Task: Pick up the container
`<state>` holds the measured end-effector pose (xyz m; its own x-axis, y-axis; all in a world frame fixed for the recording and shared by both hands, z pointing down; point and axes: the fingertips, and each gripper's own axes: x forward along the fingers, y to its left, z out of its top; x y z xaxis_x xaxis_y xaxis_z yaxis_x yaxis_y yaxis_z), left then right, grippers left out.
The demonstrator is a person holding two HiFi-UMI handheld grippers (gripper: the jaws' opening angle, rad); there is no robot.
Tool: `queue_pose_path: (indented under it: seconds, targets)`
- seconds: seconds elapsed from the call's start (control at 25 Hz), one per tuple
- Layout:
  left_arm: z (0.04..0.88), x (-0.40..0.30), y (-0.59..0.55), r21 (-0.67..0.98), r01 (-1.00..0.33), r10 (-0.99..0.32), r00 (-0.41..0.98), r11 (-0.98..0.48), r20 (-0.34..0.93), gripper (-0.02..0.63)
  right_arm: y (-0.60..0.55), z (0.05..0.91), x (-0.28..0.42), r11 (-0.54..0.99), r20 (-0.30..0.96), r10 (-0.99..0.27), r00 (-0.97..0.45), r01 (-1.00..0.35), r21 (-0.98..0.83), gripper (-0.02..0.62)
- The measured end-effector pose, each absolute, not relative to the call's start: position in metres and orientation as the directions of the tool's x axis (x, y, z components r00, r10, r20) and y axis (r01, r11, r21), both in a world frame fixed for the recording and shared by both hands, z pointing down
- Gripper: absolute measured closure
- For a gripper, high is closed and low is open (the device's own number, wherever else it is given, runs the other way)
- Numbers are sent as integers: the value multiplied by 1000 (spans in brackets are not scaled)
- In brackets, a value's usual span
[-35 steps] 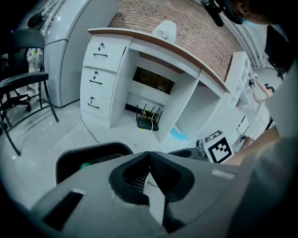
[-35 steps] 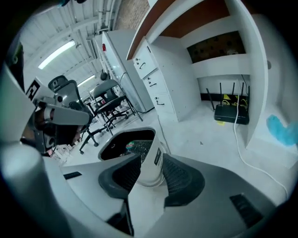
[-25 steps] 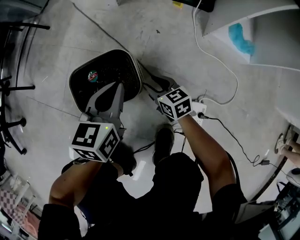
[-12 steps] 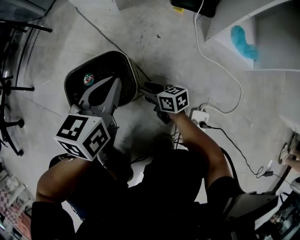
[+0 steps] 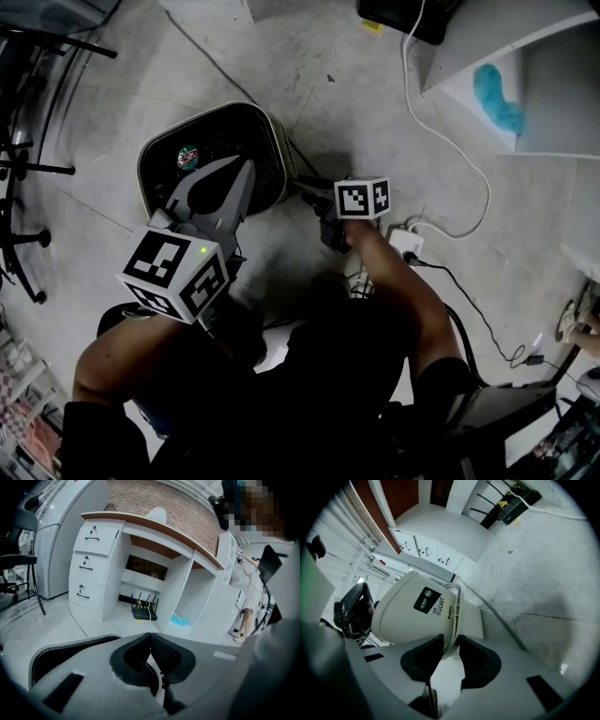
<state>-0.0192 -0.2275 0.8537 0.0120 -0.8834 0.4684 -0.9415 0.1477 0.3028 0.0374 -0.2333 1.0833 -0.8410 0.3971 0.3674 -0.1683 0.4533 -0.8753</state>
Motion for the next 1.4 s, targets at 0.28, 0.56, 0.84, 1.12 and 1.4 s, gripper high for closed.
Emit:
queue_pose_path:
  seconds: [0.28, 0.56, 0.84, 1.12, 1.4]
  targets:
    - [857, -12, -257, 272, -961, -886, 77, 57, 456, 597, -258, 1019, 56, 579, 461, 288, -839, -231, -782, 506]
    - [850, -28, -273, 330, -939, -900, 61, 95, 431, 597, -259, 938, 55, 717, 456, 288, -842, -126, -685, 503]
    - [858, -23, -271, 408, -913, -879, 174, 25, 443, 585, -246, 886, 45, 780, 394, 328, -859, 10, -626, 506]
    - [857, -36, -266, 653, -755, -896, 244, 64, 370, 385, -231, 853, 32, 815, 340, 363, -868, 118, -567, 572]
    - [852, -42, -270, 848, -530, -917, 332, 14, 223, 383, -216, 836, 17, 824, 304, 411, -859, 208, -528, 572]
